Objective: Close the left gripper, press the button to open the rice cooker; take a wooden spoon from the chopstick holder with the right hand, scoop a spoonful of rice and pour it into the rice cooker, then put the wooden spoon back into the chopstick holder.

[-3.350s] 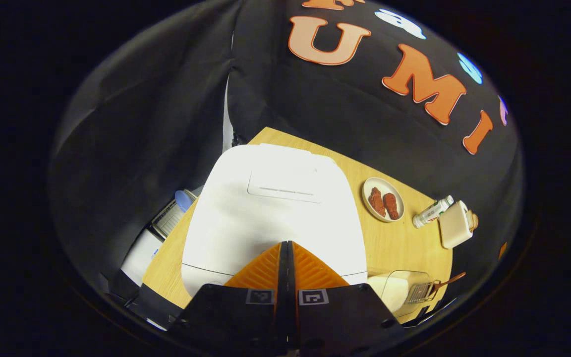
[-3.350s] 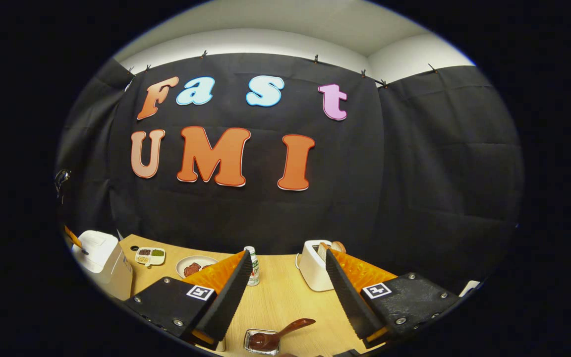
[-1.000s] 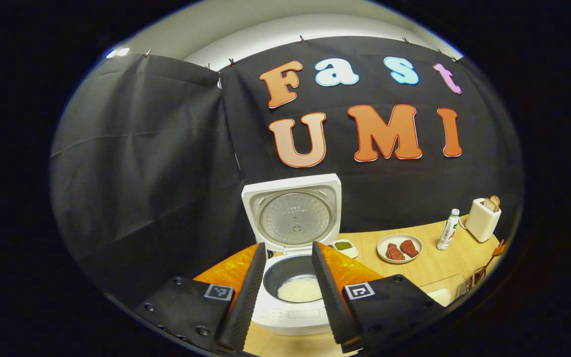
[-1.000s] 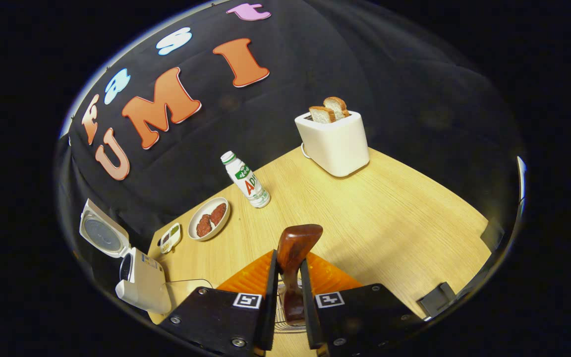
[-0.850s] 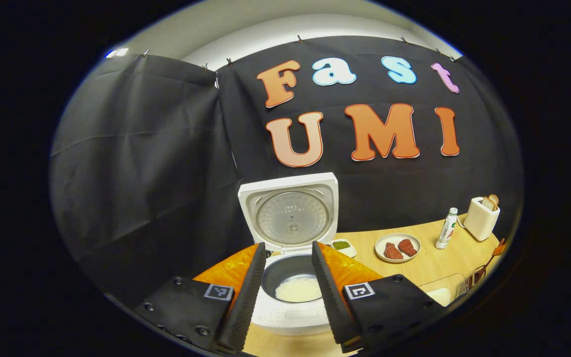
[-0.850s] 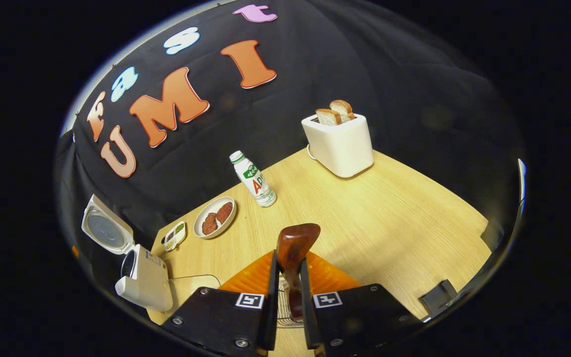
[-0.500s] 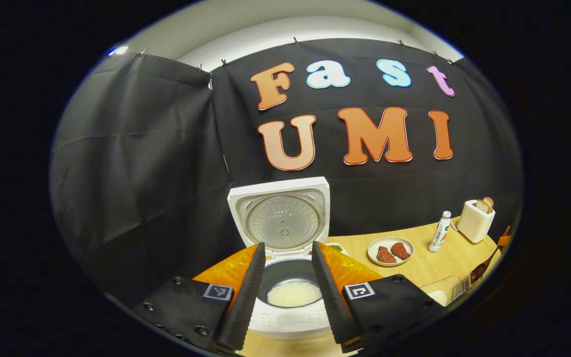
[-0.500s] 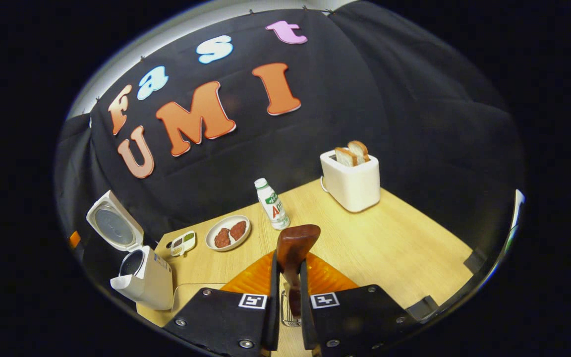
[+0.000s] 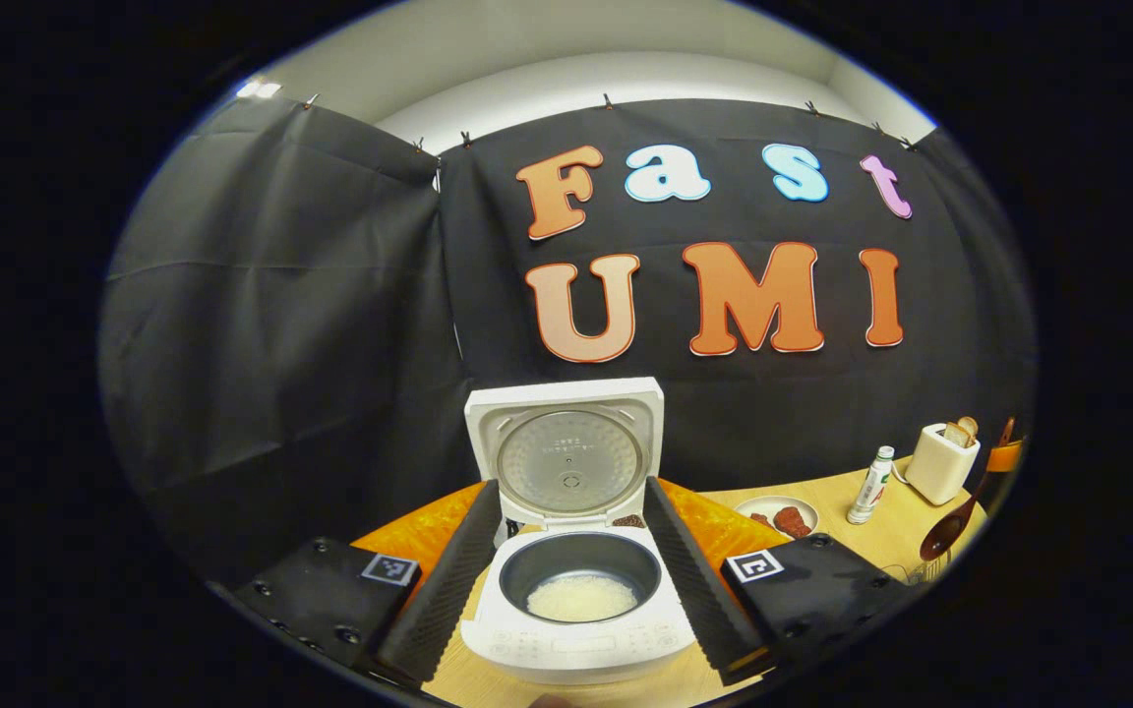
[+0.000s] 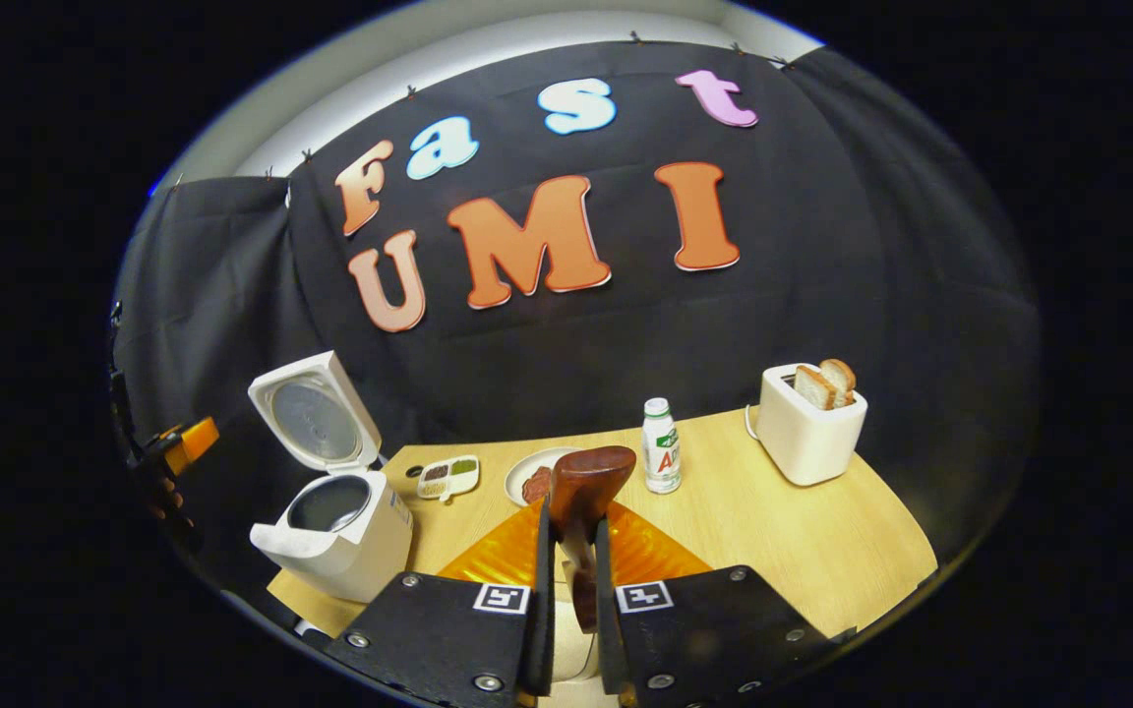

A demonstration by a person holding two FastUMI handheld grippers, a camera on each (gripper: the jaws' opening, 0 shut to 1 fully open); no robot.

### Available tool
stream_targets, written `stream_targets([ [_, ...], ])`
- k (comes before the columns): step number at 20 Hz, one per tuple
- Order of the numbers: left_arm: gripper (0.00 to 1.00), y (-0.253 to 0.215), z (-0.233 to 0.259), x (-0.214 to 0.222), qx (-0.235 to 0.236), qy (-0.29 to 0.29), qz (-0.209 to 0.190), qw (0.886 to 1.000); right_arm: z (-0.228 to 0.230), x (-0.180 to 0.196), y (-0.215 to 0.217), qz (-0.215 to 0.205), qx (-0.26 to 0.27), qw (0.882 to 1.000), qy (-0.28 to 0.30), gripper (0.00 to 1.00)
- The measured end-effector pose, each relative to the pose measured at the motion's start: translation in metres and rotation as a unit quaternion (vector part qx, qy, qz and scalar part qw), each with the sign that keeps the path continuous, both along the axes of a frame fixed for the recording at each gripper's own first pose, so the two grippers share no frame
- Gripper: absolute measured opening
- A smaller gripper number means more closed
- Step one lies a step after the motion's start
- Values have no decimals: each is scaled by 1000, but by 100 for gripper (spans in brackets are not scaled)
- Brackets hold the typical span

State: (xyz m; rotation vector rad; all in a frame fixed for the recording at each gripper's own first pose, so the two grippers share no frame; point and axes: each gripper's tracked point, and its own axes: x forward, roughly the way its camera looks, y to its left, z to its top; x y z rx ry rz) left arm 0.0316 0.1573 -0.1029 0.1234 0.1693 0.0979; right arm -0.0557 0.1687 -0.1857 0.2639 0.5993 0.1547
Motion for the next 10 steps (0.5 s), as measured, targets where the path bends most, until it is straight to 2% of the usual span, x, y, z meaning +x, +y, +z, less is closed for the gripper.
stream_targets([
  [3,94,16,-3,-13,8,-1,15,1000,-13,-7,27,26,-14,1000,9,18],
  [4,98,21,-3,-16,9,-1,18,1000,-21,-7,33,32,-22,999,11,18],
  [6,94,29,-5,-24,7,1,24,1000,-36,-9,44,47,-44,998,17,18],
  [10,94,44,-11,-34,2,7,37,999,-66,-12,61,68,-82,994,25,18],
])
